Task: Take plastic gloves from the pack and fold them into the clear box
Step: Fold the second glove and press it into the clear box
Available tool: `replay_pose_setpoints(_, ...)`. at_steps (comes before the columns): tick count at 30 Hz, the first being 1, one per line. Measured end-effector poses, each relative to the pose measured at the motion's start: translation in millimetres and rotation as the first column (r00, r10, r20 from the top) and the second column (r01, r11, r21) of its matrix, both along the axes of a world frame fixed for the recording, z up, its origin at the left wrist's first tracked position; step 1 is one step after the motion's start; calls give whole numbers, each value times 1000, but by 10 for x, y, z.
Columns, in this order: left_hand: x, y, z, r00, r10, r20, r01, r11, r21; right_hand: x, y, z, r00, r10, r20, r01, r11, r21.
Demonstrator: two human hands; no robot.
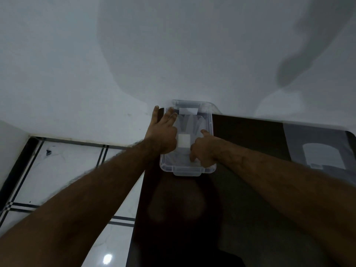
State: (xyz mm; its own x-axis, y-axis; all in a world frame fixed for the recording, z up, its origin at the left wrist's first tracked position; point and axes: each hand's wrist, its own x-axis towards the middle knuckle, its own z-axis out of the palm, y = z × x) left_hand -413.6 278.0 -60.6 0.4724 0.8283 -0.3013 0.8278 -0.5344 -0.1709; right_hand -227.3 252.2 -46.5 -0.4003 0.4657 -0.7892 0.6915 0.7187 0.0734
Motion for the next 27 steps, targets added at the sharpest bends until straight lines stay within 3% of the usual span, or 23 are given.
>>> replay_pose_setpoints(3, 23, 17, -25, 998, -2, 61, 1, 1000, 19, -24, 9, 25, 1000, -20, -14, 20, 1000, 6)
replay_pose_setpoints(6, 35, 38, -81, 996, -88, -26, 88, 996, 10, -15, 21, -39, 997, -18, -71, 20, 999, 33)
replay_pose_setpoints(11, 13, 48, -133, 986, -39, -164, 34, 999, -32, 2, -5, -167, 996, -32, -87, 35, 999, 35)
replay_pose_setpoints(20, 4, -19, -127, 992, -79, -97, 78, 997, -23, 33, 3, -227, 984, 14, -177, 10, 991, 134)
replay_pose_setpoints(27, 11, -67, -160, 986, -75, -150, 68, 996, -57, -5, -20, -227, 984, -16, -180, 33, 995, 91)
